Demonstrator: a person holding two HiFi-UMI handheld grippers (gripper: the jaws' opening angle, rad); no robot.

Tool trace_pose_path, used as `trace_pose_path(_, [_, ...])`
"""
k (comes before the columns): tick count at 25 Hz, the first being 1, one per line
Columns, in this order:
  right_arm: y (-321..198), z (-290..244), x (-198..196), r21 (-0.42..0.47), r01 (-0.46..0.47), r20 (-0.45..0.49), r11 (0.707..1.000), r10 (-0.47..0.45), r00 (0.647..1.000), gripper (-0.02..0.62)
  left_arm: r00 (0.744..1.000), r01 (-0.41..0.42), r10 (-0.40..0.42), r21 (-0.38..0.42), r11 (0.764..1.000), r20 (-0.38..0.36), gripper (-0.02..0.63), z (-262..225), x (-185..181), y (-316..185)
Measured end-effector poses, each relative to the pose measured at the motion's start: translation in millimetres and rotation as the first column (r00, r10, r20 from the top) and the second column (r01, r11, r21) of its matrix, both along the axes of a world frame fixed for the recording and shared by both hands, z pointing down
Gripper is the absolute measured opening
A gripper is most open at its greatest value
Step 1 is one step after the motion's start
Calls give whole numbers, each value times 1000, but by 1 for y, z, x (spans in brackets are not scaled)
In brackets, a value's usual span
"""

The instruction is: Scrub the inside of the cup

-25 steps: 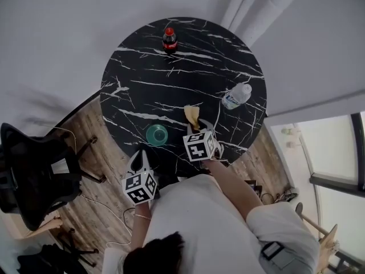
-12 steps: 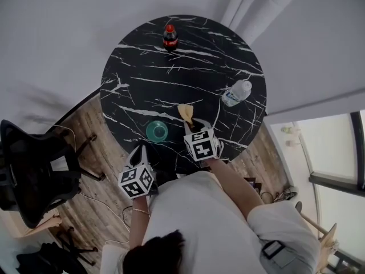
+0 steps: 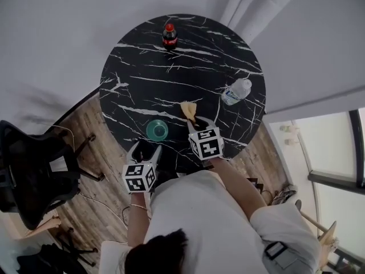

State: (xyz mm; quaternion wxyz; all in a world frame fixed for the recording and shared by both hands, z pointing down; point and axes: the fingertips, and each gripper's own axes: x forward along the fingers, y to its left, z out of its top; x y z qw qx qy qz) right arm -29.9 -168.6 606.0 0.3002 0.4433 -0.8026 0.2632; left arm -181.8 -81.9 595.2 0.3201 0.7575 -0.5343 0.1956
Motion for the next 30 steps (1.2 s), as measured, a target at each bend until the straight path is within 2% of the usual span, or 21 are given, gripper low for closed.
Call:
trace_pose_path(2, [0, -2, 3, -3, -12, 9, 1000, 12, 1000, 77, 993, -100, 100, -13, 995, 58, 336, 7, 12, 1])
trace_pose_path(4, [1, -4, 8, 0, -18, 7, 1000, 18, 1000, 77, 986, -136, 138, -18, 990, 93, 353, 13, 18, 0])
trace_pose_path(11, [4, -10, 24, 18, -47, 5, 999, 47, 999, 78, 987, -140, 138, 17, 990, 87, 374, 20, 29, -14])
trace_pose_path(20, [12, -14, 48, 12, -87, -9, 996, 87, 996, 78, 994, -93, 92, 7, 996, 58, 377, 31, 33, -34])
trace_pose_path(25, [17, -14, 52, 11, -87, -10, 996, 87, 996, 78, 988, -128, 126, 8, 992, 94, 377, 36, 39, -44])
trace_pose_path(30, [19, -17, 61, 8, -105, -29, 994, 105, 994, 78, 989, -100, 101, -15, 995, 109, 377, 43, 37, -50])
